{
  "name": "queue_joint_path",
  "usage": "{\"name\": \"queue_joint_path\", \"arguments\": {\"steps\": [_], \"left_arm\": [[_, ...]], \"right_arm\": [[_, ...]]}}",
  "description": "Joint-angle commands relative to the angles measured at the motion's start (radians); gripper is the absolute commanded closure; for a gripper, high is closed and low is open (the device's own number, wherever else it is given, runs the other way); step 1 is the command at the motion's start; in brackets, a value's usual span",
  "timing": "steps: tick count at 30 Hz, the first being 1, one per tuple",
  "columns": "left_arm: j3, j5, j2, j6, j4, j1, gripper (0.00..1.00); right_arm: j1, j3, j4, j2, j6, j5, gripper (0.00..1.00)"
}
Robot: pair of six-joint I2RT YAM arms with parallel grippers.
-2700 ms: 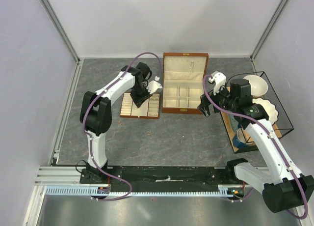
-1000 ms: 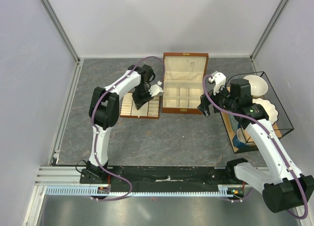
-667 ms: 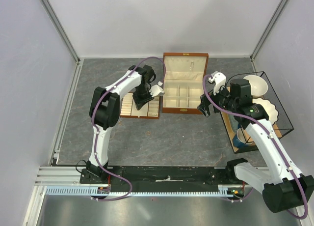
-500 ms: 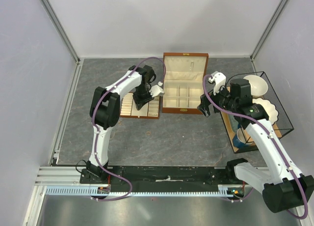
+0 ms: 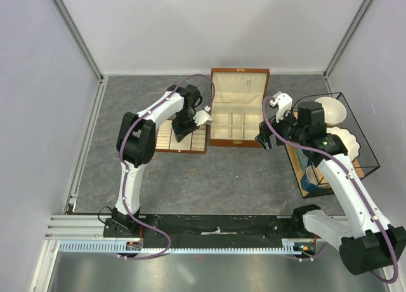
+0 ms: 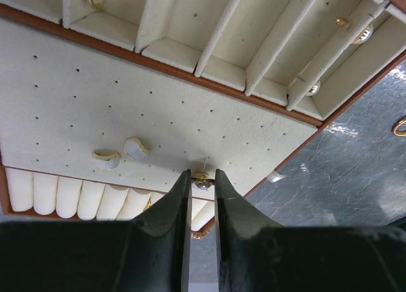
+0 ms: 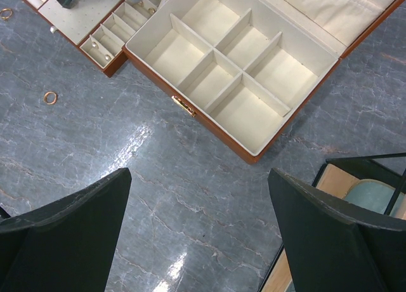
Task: Organize the mixed jewelry
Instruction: Place the jewelry in the compartment layer.
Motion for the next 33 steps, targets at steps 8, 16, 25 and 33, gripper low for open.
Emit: {"name": "queue_joint_path", "arguments": {"steps": [8, 16, 25, 33], "left_arm": [[0.016, -0.016, -0.004, 0.038, -0.003, -0.003, 0.83], [0.01, -0.005, -0.007, 0.046, -0.011, -0.005, 0.83], [0.002, 0.004, -0.011, 0.05, -0.014, -0.008, 0.84], [-0.004, 0.006, -0.028, 0.05, -0.017, -0.011, 0.84]], "right_arm": [[-0.002, -0.01, 0.038, -0.016, -0.001, -0.012, 0.02], [-0.002, -0.01, 0.041, -0.011, -0.001, -0.012, 0.02], [-0.002, -0.012, 0.041, -0.012, -0.001, -0.01, 0.02], [-0.002, -0.013, 0.042, -0.012, -0.001, -0.01, 0.02]]}}
